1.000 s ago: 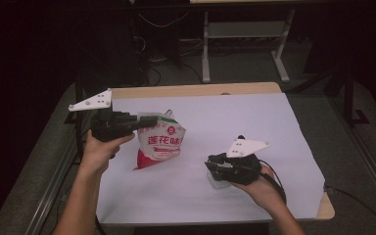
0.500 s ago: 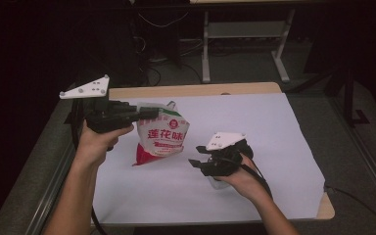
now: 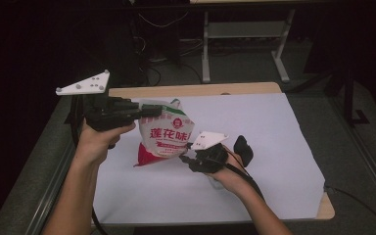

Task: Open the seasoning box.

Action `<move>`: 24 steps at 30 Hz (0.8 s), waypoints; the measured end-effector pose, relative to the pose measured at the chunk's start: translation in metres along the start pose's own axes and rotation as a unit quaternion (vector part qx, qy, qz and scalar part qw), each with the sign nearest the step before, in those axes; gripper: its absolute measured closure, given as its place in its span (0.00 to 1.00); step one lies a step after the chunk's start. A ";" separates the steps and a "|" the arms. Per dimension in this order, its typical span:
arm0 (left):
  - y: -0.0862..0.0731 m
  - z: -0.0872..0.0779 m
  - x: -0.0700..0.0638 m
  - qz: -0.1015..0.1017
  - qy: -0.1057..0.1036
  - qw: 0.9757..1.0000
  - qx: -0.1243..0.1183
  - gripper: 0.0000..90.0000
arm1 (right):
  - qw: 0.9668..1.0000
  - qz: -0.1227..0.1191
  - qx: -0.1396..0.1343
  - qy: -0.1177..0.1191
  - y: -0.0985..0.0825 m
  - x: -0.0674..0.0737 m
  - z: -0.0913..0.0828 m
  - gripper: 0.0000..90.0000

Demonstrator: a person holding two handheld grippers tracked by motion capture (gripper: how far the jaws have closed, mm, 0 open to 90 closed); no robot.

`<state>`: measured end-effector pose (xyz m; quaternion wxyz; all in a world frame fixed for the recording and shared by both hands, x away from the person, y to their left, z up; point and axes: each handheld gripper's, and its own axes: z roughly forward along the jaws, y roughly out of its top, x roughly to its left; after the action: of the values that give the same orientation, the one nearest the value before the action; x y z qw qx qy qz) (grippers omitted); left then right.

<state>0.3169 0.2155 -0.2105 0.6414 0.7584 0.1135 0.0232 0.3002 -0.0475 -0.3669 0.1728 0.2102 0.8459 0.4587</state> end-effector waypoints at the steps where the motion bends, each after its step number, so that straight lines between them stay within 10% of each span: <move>1: 0.000 0.000 0.000 0.000 0.001 1.000 -0.001 1.00 | 1.000 -0.007 -0.002 -0.002 0.000 0.001 0.000 0.64; 24: 0.006 0.021 0.009 -0.001 0.026 1.000 0.018 1.00 | 1.000 -0.028 -0.008 0.008 -0.007 0.026 0.008 0.90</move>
<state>0.3306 0.1960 -0.2098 0.6246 0.7688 0.1313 0.0401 0.2805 -0.0319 -0.3795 0.1806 0.1817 0.8491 0.4618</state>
